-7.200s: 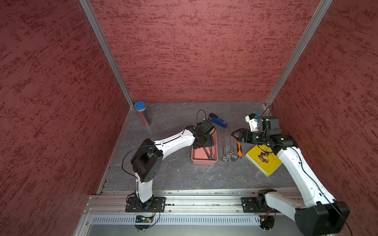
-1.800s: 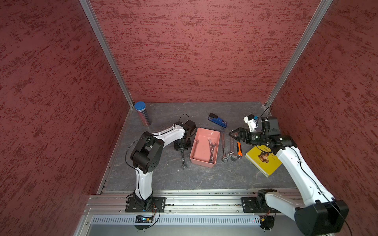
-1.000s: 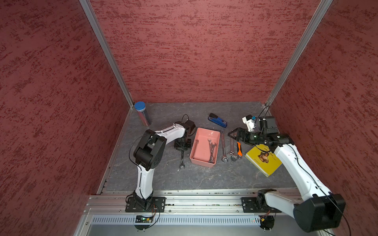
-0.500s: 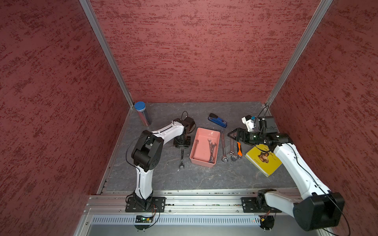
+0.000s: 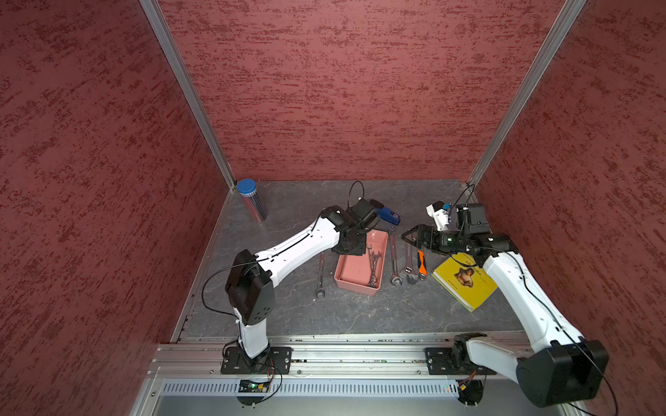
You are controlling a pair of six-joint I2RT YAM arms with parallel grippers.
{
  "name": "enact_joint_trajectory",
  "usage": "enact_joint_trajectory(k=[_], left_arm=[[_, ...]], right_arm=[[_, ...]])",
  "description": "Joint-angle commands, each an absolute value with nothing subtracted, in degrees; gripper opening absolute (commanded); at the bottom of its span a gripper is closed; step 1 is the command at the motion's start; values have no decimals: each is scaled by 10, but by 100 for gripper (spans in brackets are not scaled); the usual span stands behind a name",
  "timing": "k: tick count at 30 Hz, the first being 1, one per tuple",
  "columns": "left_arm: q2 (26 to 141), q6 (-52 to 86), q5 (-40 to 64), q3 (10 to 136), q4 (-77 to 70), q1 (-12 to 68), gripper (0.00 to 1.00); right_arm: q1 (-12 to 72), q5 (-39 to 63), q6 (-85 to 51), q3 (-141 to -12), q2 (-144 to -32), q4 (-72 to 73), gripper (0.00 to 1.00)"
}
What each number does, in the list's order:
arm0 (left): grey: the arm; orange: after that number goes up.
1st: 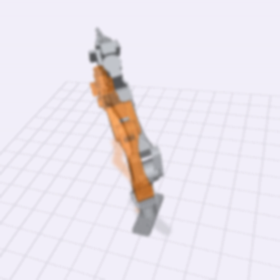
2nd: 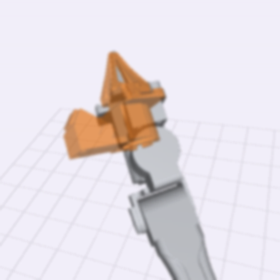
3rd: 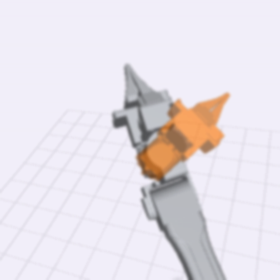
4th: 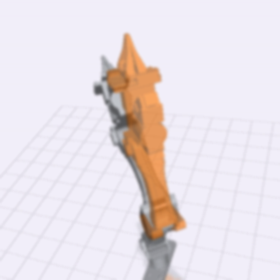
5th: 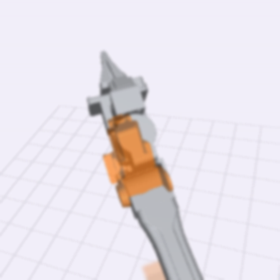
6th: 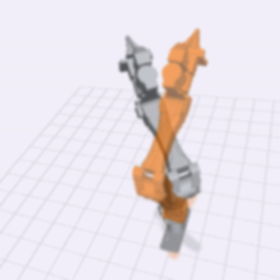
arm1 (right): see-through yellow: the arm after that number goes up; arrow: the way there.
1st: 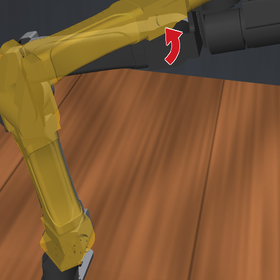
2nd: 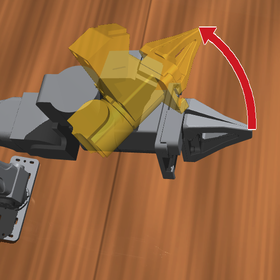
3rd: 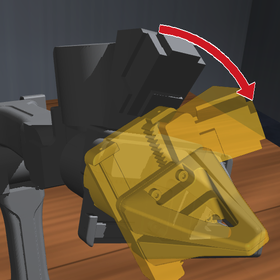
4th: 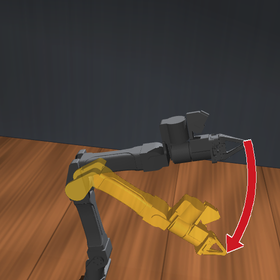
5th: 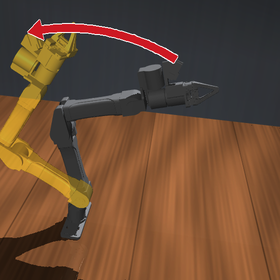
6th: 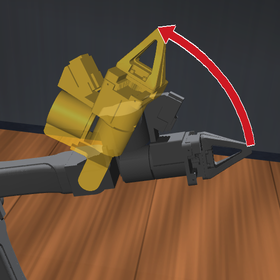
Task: Take out the wrench from the storage box
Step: Pick up the wrench from the storage box.
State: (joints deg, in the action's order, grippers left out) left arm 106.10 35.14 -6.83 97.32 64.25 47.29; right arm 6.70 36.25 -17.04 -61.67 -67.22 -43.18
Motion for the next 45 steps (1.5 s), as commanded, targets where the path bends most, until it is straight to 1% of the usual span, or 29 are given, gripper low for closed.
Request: enact_joint_trajectory(k=[1,9,16,20,28,32,38,42,45], left_arm=[[1107,355,-96,998,637,489,39],[1174,370,-35,1003,567,488,39],[1221,411,-1,1006,514,485,38],[1247,422,3,1020,509,487,37],[1278,435,0,1023,504,486,35],[1297,431,-16,1045,532,486,34],[1310,415,-49,1053,576,486,30],[1300,408,-62,1035,587,480,25],[1295,398,-64,1034,598,476,25]], right_arm=[[66,348,-161,-626,-658,-437,98],[67,341,-166,-610,-645,-436,98],[66,335,-171,-601,-640,-431,98],[65,335,-171,-598,-639,-429,98],[63,336,-172,-594,-638,-427,98],[62,338,-172,-595,-640,-426,98],[60,341,-173,-592,-639,-423,98],[59,341,-174,-591,-639,-424,98],[58,342,-175,-591,-639,-422,98]])
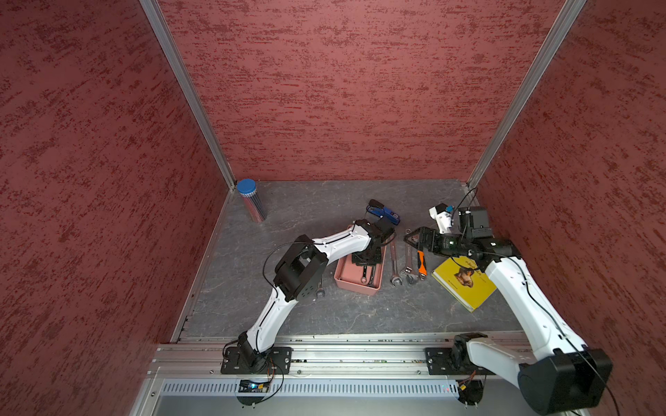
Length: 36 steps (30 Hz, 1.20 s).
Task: Take out the wrench from the storage box
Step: Pick up the wrench from the storage box.
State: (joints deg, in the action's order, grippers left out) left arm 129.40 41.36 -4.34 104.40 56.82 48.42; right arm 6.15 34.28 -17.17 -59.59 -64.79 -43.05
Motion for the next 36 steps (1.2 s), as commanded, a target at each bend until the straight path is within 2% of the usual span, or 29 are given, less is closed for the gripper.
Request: enact_joint_trajectory(k=[1,10,12,17,22,36], left_arm=[[1295,395,-64,1033,601,475,24],[1329,375,-44,1053,604,480,25],[1335,379,-40,1052,607,479,23],[1340,378,-32,1039,609,478,7],[1319,381,-30,1043,610,475,2],[1245,388,-66,1064,635,470,0]], right_arm=[[58,343,-175,-591,-639,-421,98],[57,345,-178,-588,-638,-421,98],[56,345,-178,-587,-637,-421,98],[55,347,-180,-586,-637,-418,98],[55,355,-185,-583,-639,-411,98],[55,365,-189,-575,-644,-399,98]])
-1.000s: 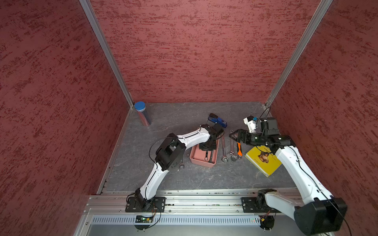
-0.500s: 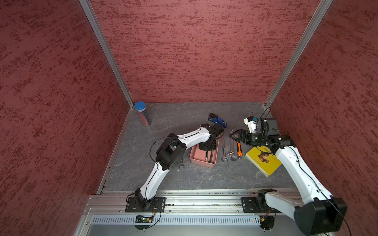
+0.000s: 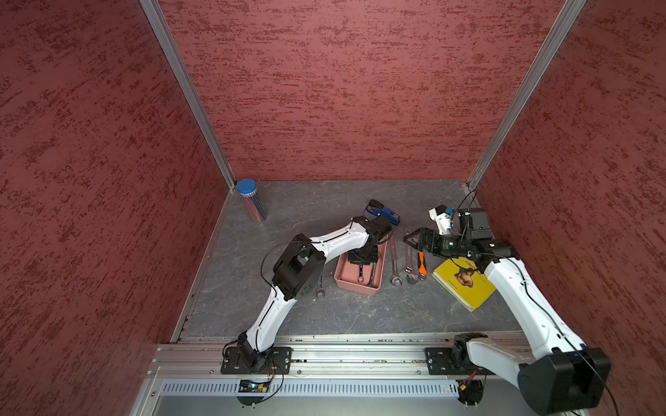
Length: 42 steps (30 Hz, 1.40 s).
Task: Take out the wrench from the storage box
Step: Pick up the wrench from the storage box, then place the wrench at the center of the board.
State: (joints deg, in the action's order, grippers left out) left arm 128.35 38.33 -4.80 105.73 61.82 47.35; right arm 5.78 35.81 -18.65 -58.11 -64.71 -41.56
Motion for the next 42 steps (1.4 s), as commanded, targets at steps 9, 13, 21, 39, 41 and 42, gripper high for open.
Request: enact_joint_trajectory(k=[9,13,21,39,41,42], left_arm=[[1202,387,-76,1095,683,466,0],[1168,381,-89,1098,712,460,0],[1061,358,-111,998,735,409,0],[970,251,-86,703,541,270,0],[987,241,-82,698,525,268,0],[994,238,-80,696,519,266,0]], right_arm=[[55,367,-190,-577,-649,-396,98],[55,367,-190,-577,-650,-395,98],[55,375,-194,-576,-657,-387,98],[88,395,-225,-574,-660,-356,98],[97,393,-231,-574,-661,-353,98],[102,392,-233,-574,-661,-351,98]])
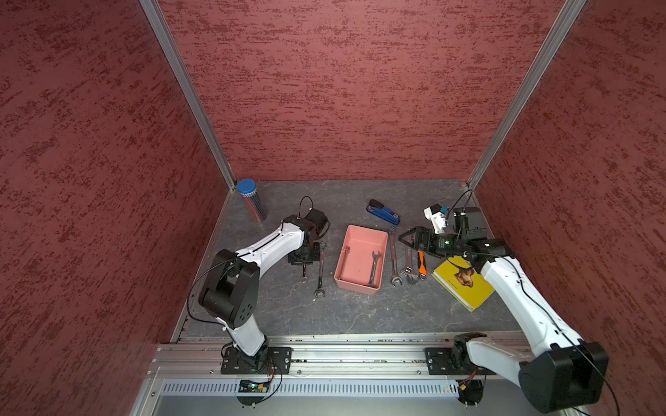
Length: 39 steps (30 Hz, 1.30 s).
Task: Take out the wrench from the storage box
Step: Place the wrench at the center of the board.
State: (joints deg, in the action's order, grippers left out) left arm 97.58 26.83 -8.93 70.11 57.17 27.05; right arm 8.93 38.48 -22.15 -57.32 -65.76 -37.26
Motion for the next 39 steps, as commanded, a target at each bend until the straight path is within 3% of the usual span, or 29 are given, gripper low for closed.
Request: enact_joint_trajectory(k=[1,13,20,27,39], left_arm=[[1002,234,-77,694,512,265,0],[1066,214,-54,686,473,260,2],[1083,211,-48,684,476,260,11],[1070,213,-50,694,497,260,31],[978,273,-69,795,615,314,35]], right_arm=[[107,392,-236,-574,-662,-349,98],[145,374,-248,-582,-677,-345,98],[149,370,-247,-584,-683,-346,98],[149,368,-243,-592,-685,-351,98],[149,359,-227,-603,-684,-365,99]])
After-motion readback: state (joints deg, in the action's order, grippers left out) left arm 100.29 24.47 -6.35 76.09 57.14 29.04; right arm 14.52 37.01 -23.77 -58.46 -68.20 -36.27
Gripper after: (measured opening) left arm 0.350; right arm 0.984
